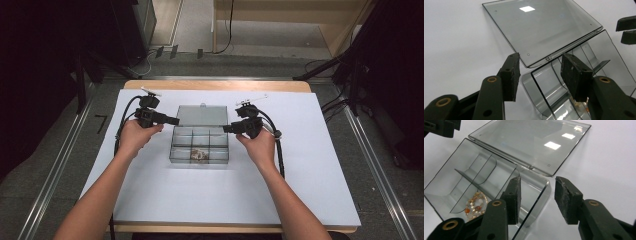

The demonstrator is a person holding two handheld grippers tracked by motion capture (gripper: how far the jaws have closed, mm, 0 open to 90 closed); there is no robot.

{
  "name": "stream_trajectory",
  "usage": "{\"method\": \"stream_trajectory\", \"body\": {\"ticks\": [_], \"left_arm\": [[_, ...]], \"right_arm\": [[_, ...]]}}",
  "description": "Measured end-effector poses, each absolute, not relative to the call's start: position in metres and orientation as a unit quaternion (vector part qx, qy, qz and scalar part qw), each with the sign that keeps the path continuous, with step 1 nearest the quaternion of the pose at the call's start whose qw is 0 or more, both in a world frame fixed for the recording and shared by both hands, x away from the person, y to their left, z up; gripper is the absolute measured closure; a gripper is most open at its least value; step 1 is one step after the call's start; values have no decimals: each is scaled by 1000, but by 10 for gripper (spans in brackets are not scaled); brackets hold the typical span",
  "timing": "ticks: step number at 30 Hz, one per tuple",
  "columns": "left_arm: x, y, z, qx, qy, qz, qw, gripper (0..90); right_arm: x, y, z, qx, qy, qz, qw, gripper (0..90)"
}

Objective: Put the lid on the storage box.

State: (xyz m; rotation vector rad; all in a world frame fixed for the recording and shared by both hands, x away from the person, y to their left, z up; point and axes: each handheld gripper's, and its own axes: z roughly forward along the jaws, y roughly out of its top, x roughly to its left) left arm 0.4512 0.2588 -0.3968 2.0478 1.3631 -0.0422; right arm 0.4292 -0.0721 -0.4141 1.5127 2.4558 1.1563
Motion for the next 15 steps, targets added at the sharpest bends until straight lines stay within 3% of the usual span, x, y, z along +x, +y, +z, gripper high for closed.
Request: {"method": "stream_trajectory", "body": {"ticks": [15], "left_arm": [[469,249,-396,789,532,-14,306,575]], "right_arm": [[460,-67,-410,520,780,347,10,635]]}}
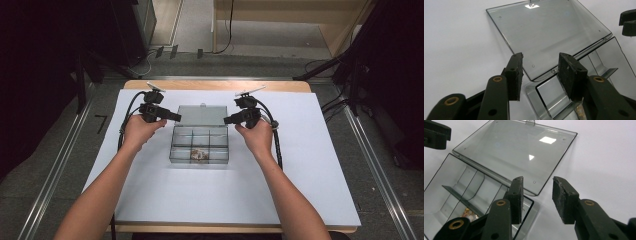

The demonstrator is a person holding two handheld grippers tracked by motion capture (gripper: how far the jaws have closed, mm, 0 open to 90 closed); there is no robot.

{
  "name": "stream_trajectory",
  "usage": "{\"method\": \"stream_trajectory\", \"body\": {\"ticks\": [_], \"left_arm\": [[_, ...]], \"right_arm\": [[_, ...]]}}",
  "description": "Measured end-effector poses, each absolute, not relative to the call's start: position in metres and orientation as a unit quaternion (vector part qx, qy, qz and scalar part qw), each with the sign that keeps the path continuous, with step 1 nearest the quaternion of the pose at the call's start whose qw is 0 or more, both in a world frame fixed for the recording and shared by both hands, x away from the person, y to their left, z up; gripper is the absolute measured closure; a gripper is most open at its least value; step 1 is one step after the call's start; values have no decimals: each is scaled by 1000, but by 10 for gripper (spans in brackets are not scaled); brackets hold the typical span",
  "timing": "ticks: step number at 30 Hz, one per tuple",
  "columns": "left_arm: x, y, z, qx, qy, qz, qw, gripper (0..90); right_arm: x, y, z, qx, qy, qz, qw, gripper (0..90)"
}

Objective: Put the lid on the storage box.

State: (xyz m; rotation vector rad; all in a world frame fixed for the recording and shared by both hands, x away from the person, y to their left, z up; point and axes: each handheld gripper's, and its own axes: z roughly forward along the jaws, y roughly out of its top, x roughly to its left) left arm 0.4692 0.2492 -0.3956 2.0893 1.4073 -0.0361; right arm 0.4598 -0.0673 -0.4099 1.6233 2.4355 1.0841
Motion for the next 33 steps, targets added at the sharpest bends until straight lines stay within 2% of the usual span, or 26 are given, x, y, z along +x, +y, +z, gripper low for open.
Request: {"method": "stream_trajectory", "body": {"ticks": [9,18,28,33], "left_arm": [[477,245,-398,788,547,-13,282,597],[483,245,-406,774,571,-50,270,631],[488,239,-403,777,575,-43,253,625],[492,236,-401,778,574,-47,250,624]], "right_arm": [[473,-59,-409,537,780,322,1,658],[483,-51,-412,550,783,293,-3,655],[494,-45,-419,564,781,265,-36,655],[497,-41,-420,569,783,250,-32,649]]}}
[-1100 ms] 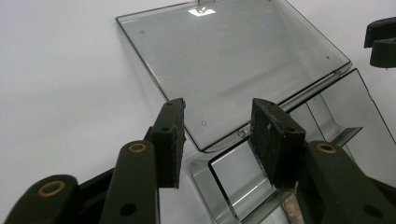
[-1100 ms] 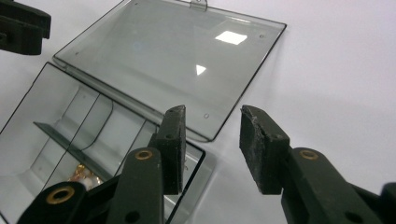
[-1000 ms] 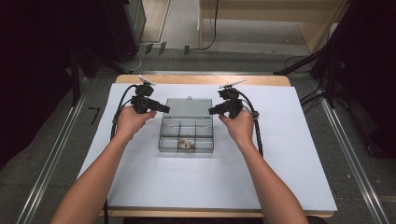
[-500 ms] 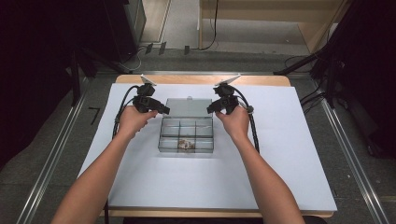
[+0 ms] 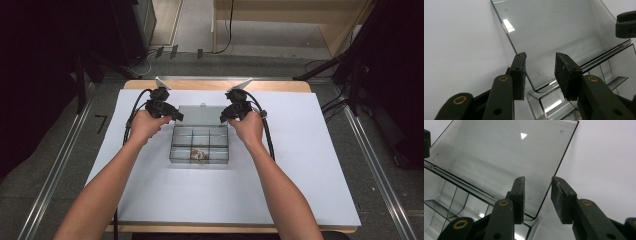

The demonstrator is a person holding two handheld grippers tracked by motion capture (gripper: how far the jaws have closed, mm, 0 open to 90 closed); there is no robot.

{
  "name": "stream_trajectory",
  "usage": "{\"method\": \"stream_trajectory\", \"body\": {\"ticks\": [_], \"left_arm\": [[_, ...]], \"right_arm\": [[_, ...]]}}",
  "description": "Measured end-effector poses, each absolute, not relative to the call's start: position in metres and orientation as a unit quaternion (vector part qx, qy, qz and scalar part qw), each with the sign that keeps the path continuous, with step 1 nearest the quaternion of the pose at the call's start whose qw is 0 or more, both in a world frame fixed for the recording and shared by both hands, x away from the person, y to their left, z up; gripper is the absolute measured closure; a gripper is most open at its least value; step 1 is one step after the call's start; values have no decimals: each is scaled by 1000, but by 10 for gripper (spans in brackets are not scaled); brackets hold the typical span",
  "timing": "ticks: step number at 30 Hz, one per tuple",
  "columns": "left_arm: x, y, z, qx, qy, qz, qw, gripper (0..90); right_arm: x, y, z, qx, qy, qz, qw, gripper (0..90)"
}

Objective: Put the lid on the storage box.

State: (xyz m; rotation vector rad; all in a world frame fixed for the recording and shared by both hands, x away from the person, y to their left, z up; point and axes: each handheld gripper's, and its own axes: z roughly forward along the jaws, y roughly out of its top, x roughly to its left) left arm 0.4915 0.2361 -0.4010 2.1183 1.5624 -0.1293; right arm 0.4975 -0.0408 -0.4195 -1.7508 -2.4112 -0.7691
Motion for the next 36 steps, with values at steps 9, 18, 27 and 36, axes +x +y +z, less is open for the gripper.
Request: {"method": "stream_trajectory", "body": {"ticks": [9,18,27,36], "left_arm": [[494,239,-405,773,587,-37,237,620],[499,238,-414,767,597,-48,231,608],[503,241,-419,752,610,-69,242,581],[505,242,-421,744,616,-80,246,574]], "right_arm": [[502,-39,-420,-577,-781,-235,42,622],[508,-37,-422,-585,-776,-230,55,561],[514,-35,-428,-610,-752,-234,85,479],[517,-36,-430,-613,-748,-237,99,487]]}}
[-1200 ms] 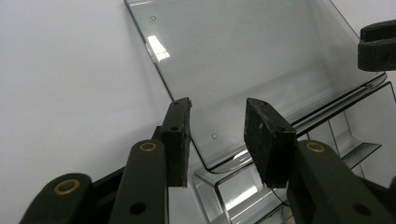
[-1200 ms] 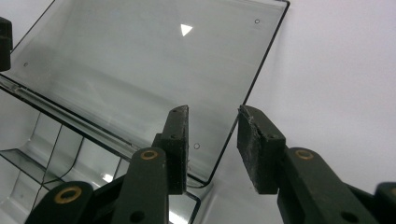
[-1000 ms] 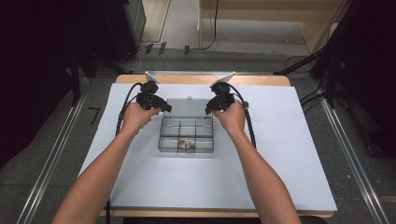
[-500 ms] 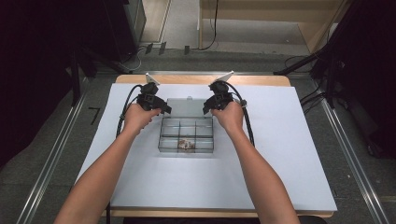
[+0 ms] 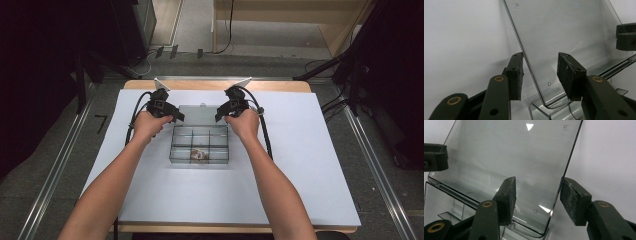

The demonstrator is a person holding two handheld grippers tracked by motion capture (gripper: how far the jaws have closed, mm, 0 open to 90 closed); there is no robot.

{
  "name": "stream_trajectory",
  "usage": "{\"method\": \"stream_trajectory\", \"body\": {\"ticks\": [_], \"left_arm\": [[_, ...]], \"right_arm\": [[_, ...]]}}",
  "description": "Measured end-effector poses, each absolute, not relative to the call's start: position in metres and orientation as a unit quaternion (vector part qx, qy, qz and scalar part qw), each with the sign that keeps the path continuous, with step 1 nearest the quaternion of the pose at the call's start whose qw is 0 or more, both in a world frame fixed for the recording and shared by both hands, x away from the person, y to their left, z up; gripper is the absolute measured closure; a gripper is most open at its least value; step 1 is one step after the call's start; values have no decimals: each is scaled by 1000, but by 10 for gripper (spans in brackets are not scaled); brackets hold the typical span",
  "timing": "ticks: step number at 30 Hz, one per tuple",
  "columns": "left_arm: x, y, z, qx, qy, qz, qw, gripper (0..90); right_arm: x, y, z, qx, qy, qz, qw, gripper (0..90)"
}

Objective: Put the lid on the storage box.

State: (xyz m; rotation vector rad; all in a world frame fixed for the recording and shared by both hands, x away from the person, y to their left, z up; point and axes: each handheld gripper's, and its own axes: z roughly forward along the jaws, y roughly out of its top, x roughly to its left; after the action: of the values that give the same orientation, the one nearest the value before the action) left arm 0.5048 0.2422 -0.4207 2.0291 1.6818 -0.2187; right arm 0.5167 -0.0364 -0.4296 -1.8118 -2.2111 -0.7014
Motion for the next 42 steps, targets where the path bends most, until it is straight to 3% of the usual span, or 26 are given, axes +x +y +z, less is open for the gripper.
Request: {"method": "stream_trajectory", "body": {"ticks": [26,42], "left_arm": [[494,246,-396,749,597,-37,285,594],[466,248,-380,762,555,10,334,601]], "right_arm": [[507,-40,-406,-595,-748,-288,63,569],[481,-41,-385,-553,-769,-321,7,606]]}}
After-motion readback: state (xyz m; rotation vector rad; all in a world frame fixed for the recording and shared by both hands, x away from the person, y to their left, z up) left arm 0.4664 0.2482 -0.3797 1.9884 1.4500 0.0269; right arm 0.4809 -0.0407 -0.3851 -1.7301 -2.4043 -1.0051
